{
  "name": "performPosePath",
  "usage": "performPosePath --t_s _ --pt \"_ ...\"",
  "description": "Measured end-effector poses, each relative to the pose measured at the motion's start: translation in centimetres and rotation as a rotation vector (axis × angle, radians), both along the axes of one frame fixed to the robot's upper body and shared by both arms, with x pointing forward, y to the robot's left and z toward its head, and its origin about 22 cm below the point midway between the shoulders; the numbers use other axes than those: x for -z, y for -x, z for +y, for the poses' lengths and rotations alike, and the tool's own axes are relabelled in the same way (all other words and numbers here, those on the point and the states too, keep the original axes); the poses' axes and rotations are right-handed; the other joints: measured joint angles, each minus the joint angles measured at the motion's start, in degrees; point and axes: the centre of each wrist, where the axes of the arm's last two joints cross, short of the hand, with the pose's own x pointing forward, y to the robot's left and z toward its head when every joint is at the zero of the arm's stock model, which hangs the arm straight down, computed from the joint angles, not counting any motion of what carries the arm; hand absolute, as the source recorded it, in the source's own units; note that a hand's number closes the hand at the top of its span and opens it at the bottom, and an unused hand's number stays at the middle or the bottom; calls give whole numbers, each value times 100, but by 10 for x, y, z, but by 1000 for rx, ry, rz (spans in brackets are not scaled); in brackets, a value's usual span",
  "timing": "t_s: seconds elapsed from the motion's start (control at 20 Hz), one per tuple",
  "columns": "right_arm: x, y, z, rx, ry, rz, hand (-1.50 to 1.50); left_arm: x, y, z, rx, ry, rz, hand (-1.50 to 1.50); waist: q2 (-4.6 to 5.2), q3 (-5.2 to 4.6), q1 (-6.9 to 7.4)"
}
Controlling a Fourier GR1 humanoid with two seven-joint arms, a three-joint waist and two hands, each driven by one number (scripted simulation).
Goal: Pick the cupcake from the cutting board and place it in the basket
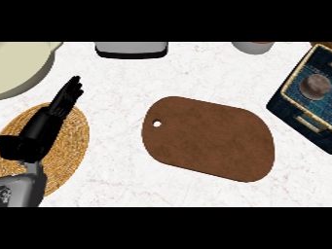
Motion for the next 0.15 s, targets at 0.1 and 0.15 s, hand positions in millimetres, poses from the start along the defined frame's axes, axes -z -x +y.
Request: performPosePath --t_s 0.1,0.15 --pt "-7 7 -5 8 -50 -49 -150 1 1 0 -5 6 0 0 -11 0 -24" --pt "-12 12 -11 9 -72 -65 -150 1 4 -2 -6 5 1 0 -16 0 -31"
